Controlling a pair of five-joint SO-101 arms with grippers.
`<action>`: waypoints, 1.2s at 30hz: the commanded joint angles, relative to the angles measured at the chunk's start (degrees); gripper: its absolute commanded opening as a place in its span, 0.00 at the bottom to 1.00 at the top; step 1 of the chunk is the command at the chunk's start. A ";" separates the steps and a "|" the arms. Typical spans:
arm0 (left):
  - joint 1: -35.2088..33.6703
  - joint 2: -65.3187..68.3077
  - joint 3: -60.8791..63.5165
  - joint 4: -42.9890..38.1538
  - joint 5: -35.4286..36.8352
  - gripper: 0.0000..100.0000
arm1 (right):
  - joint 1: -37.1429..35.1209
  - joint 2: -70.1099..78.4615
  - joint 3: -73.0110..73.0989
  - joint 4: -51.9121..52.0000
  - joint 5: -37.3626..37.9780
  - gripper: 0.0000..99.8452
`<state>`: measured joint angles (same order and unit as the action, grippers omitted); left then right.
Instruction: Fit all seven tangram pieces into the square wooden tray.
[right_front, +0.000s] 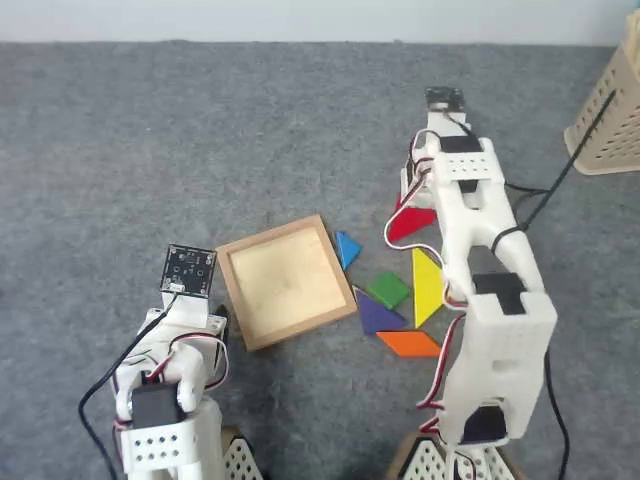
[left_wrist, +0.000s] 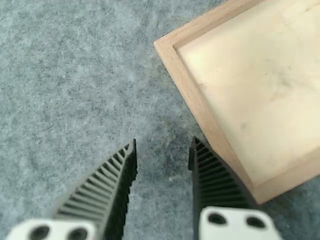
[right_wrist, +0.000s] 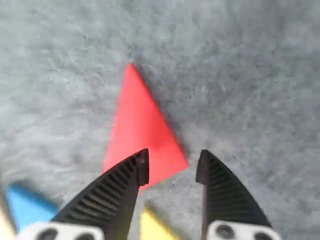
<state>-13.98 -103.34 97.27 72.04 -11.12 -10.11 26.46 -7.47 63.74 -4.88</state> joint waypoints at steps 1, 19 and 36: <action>0.00 -0.35 -0.66 0.26 -0.26 0.17 | -4.35 -6.02 0.44 -0.40 0.79 0.26; 0.00 -0.35 -0.66 0.26 -0.26 0.17 | -1.98 9.01 -6.59 2.15 0.79 0.29; 0.00 -0.35 -0.66 0.26 -0.26 0.17 | 0.66 5.32 -6.33 9.10 5.36 0.16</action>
<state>-13.98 -103.34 97.27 72.04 -11.12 -11.34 35.87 -13.10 71.56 -1.89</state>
